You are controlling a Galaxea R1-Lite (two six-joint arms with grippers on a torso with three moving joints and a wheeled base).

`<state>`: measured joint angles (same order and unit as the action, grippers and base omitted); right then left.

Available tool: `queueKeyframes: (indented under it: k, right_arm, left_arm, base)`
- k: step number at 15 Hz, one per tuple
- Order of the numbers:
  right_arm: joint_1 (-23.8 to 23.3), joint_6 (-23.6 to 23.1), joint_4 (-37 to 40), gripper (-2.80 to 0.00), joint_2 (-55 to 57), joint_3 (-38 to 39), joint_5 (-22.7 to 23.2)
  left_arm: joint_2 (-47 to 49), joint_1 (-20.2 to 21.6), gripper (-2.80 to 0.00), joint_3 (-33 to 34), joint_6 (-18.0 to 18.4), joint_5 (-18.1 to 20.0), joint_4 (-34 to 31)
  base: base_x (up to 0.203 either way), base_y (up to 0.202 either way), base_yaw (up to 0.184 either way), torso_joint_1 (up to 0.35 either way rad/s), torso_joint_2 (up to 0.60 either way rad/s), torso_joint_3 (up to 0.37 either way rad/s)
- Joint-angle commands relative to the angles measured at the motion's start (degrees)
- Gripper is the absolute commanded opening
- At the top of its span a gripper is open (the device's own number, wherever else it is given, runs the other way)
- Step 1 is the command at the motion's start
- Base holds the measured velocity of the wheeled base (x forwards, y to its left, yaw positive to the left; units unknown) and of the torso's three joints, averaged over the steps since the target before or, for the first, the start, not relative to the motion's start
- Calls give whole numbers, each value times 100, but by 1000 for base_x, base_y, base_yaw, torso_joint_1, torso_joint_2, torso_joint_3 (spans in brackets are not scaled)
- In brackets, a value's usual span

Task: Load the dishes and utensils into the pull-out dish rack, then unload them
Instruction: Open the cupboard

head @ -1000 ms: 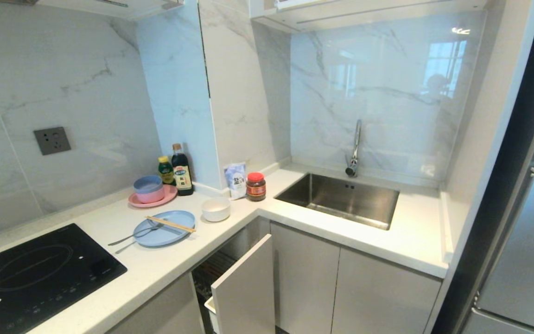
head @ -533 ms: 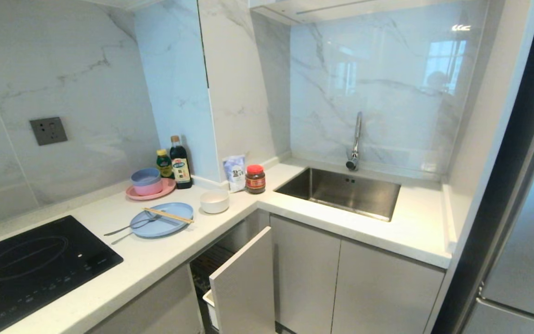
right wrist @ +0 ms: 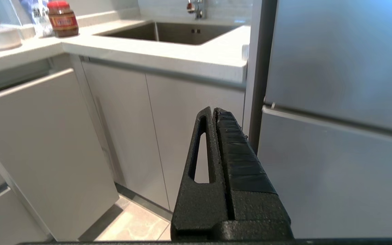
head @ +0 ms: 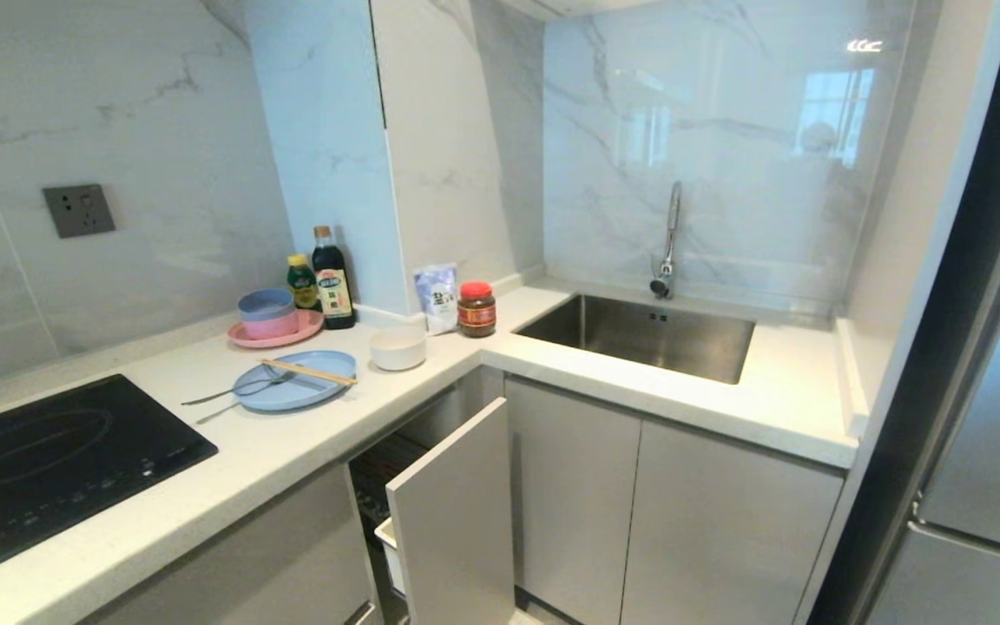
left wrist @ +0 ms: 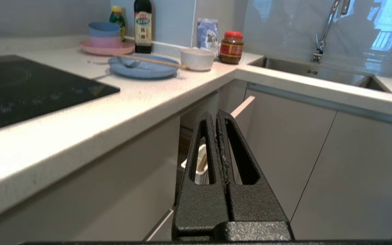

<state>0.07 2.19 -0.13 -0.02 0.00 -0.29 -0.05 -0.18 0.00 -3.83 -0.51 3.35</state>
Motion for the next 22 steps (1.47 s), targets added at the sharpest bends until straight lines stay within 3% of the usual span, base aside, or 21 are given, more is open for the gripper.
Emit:
queueKeyframes:
  k: [1, 13, 22]
  right_arm:
    - [2, 0, -4, -280, -15, 9, -6]
    - [10, -8, -4, -280, -16, 9, 2]
    - [6, -17, -13, -280, -21, 9, 3]
  left_arm:
    - [5, 1, -280, 149, -4, -2, 8]
    - [5, 1, -280, 149, -4, -2, 8]
    - [5, 1, -280, 149, -4, -2, 8]
  base:
    - [0, 0, 0, -278, 547, 276]
    - [0, 0, 0, -254, 509, 254]
    - [0, 0, 0, -34, 71, 36]
